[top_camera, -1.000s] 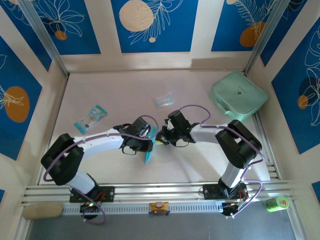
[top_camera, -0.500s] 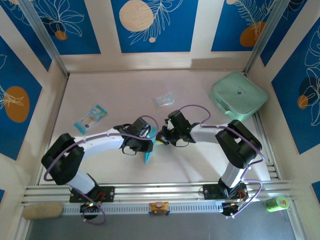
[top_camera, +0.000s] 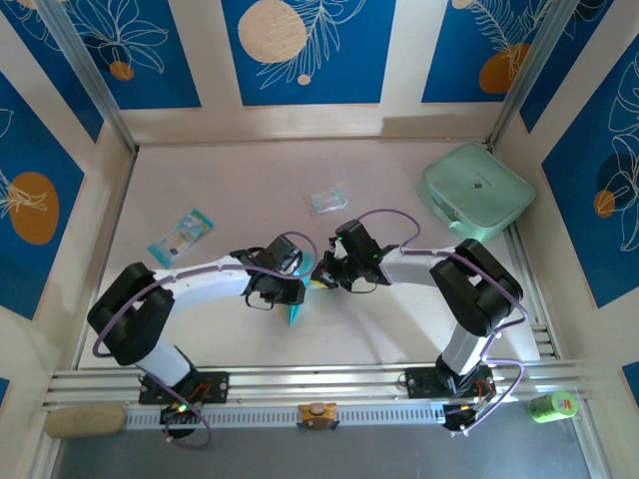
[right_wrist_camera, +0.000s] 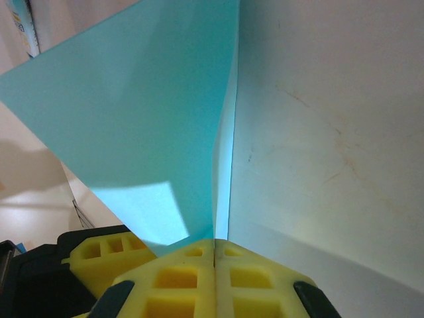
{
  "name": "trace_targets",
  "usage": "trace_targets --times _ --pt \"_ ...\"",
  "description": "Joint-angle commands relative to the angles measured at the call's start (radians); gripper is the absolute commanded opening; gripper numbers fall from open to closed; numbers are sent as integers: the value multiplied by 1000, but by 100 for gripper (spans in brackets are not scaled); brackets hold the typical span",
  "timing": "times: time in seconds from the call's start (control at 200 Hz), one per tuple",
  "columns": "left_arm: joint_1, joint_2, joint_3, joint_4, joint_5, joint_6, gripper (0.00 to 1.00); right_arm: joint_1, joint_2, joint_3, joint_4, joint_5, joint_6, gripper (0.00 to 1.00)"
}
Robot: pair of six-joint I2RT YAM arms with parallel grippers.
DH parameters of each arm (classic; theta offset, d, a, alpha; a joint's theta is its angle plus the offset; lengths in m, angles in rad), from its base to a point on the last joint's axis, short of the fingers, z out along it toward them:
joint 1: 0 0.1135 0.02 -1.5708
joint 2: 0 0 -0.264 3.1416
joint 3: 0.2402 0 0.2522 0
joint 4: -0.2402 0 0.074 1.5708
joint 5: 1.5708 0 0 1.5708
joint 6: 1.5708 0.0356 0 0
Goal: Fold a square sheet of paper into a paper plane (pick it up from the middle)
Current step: Move a paper plane to the center of the table.
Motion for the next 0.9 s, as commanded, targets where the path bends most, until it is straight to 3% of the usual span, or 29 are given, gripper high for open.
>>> trace_targets --times 0.0,0.445,0.895 --pt "-9 24 36 -8 -20 27 28 -5 -10 -10 -19 -26 -6 2" --pt "-9 57 58 -10 -59 47 17 -7 -8 -13 -20 -29 -6 2" --pt "-9 86 65 15 -40 59 17 -7 -7 -16 -18 -27 -3 2"
